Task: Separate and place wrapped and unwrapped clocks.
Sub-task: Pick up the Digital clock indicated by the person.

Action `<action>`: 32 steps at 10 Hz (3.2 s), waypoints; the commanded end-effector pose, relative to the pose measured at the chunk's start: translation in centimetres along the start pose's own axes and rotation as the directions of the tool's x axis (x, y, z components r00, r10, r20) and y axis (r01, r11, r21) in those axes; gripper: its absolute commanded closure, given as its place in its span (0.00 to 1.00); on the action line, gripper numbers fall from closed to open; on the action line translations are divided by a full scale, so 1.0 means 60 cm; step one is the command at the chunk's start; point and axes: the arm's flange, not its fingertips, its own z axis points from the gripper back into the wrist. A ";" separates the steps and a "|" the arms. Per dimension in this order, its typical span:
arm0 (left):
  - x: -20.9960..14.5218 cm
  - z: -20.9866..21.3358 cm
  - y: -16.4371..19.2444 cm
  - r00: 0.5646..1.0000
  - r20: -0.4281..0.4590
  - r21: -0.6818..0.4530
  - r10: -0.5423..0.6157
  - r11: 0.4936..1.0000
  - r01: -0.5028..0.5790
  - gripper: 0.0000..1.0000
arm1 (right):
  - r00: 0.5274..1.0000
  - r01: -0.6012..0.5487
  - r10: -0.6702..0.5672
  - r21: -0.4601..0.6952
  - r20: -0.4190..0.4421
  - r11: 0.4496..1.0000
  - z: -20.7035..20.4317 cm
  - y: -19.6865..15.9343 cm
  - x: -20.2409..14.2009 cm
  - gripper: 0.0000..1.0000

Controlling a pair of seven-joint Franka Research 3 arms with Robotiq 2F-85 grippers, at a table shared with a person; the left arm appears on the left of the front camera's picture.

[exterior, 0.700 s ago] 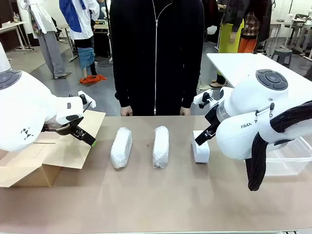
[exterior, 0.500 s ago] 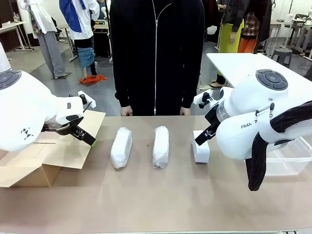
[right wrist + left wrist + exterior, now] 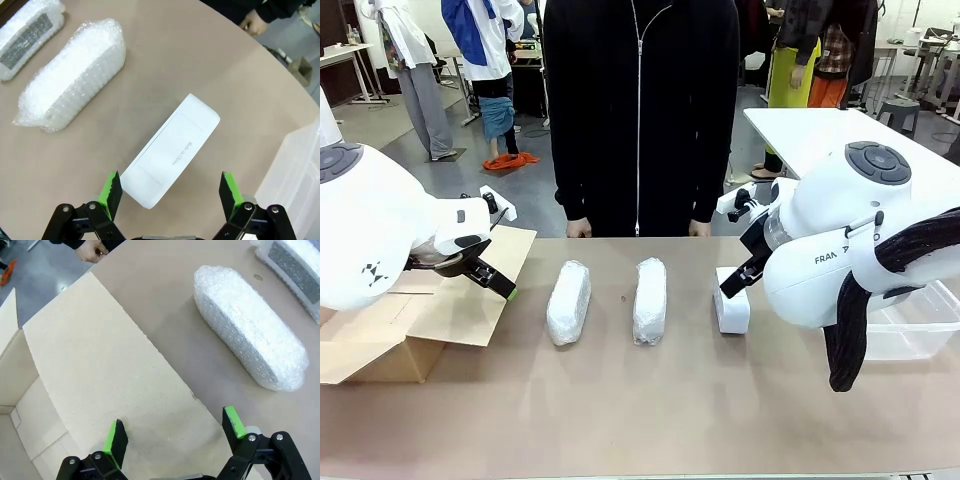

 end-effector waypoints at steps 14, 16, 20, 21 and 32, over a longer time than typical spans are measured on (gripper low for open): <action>-0.022 0.221 -0.022 0.973 0.061 0.103 -0.223 0.971 0.216 0.00 | 0.987 -0.119 0.114 0.043 0.115 0.992 0.176 -0.130 0.024 0.00; -0.055 0.291 -0.002 0.954 0.096 0.118 -0.285 0.955 0.274 0.00 | 0.977 -0.162 0.144 0.104 0.158 0.981 0.213 -0.180 0.025 0.00; -0.098 0.401 0.087 0.901 0.173 0.124 -0.399 0.916 0.382 0.00 | 0.956 -0.184 0.138 0.164 0.261 0.969 0.200 -0.270 0.023 0.00; -0.096 0.425 0.118 0.897 0.168 0.120 -0.410 0.911 0.394 0.00 | 0.949 -0.201 0.144 0.184 0.282 0.962 0.196 -0.300 0.021 0.00; -0.105 0.523 0.243 0.868 0.153 0.027 -0.472 0.880 0.473 0.00 | 0.874 -0.486 0.481 0.169 0.077 0.857 0.241 -0.457 -0.045 0.00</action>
